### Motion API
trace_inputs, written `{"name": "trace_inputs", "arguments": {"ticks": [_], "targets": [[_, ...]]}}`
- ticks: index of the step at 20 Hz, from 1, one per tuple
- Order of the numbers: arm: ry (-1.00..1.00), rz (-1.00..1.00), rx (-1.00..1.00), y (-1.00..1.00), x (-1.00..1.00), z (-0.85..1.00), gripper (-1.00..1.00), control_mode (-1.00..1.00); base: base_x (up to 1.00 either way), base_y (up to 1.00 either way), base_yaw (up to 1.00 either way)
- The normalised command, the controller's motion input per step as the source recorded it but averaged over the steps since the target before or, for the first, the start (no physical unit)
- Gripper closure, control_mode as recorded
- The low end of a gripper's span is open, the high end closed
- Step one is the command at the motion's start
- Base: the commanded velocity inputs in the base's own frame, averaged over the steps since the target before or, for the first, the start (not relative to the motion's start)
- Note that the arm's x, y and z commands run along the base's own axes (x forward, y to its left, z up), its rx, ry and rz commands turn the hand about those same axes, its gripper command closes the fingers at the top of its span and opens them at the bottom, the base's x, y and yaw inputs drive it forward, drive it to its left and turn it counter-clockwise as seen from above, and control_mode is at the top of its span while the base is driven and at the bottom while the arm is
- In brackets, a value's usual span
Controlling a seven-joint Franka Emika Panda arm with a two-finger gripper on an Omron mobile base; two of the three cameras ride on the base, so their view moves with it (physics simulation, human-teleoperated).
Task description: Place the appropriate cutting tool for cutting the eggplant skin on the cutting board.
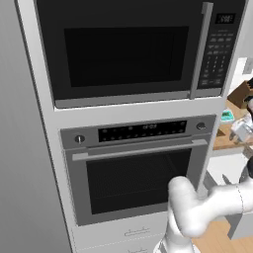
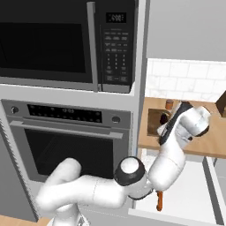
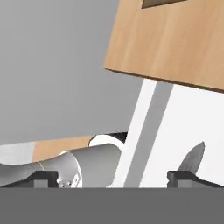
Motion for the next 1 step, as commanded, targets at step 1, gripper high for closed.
{"name": "trace_inputs", "arguments": {"ticks": [1], "targets": [[-0.26, -0.09, -0.31, 1.00, -1.00, -0.07, -1.00, -1.00, 0.00, 0.00, 0.00]]}}
